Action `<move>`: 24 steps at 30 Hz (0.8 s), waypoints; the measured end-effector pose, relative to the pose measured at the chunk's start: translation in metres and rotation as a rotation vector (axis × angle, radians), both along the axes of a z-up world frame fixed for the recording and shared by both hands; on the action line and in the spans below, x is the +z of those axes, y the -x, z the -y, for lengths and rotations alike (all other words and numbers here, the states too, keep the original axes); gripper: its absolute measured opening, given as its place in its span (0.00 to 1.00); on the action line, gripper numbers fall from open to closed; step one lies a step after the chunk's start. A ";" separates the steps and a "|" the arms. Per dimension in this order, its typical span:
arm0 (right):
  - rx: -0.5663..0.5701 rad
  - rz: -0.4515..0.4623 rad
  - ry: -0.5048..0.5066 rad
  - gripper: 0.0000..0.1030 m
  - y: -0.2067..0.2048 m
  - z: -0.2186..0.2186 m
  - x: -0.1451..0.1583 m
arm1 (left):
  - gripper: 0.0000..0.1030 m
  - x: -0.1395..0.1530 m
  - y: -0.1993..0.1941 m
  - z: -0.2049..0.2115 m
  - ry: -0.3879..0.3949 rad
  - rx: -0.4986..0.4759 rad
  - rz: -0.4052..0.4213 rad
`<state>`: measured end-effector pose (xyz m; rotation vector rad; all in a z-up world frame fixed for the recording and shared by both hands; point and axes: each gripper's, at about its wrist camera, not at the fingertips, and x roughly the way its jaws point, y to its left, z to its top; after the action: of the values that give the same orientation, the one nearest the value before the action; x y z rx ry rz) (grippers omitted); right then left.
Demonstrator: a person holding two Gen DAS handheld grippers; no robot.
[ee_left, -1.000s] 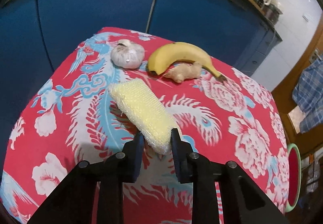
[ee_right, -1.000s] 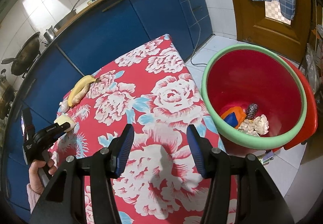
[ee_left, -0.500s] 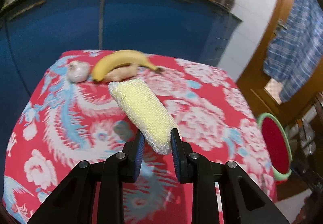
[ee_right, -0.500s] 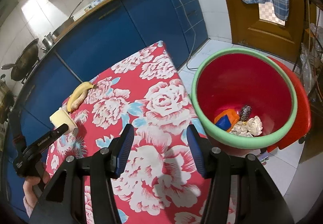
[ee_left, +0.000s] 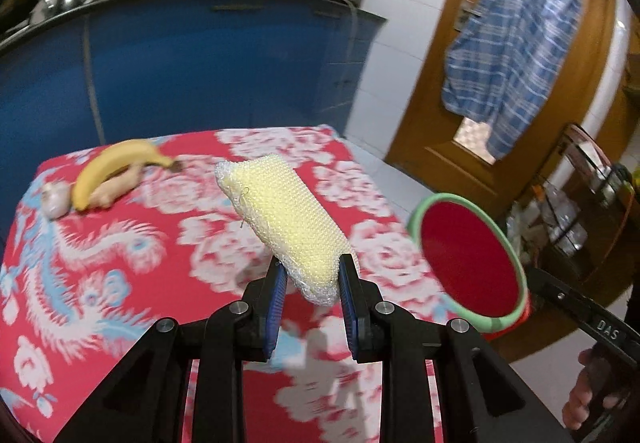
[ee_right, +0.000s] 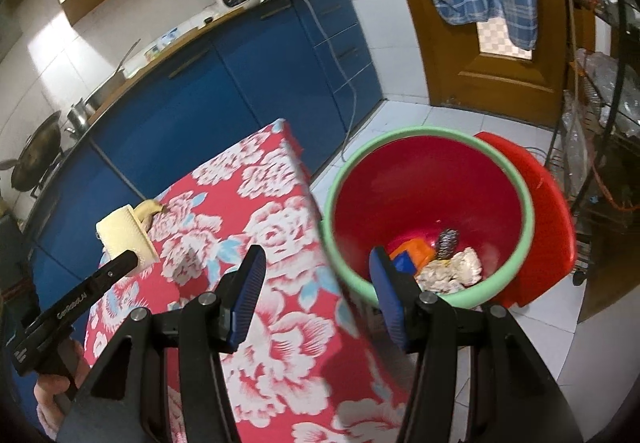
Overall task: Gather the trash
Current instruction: 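Carry the yellow sponge in the left tool over the red bucket, then open the left tool to drop the sponge into the bucket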
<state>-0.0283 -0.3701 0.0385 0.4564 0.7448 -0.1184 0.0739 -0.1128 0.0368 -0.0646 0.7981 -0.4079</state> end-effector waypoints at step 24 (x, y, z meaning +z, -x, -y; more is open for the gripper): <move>-0.151 -0.035 -0.050 0.55 0.032 0.082 -0.029 | 0.27 -0.050 -0.007 0.177 -0.096 -0.340 -0.085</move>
<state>-0.0598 -0.4525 0.0099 0.5599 0.7490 -0.2499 0.0813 -0.2894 -0.0129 0.1467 0.9139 -0.6908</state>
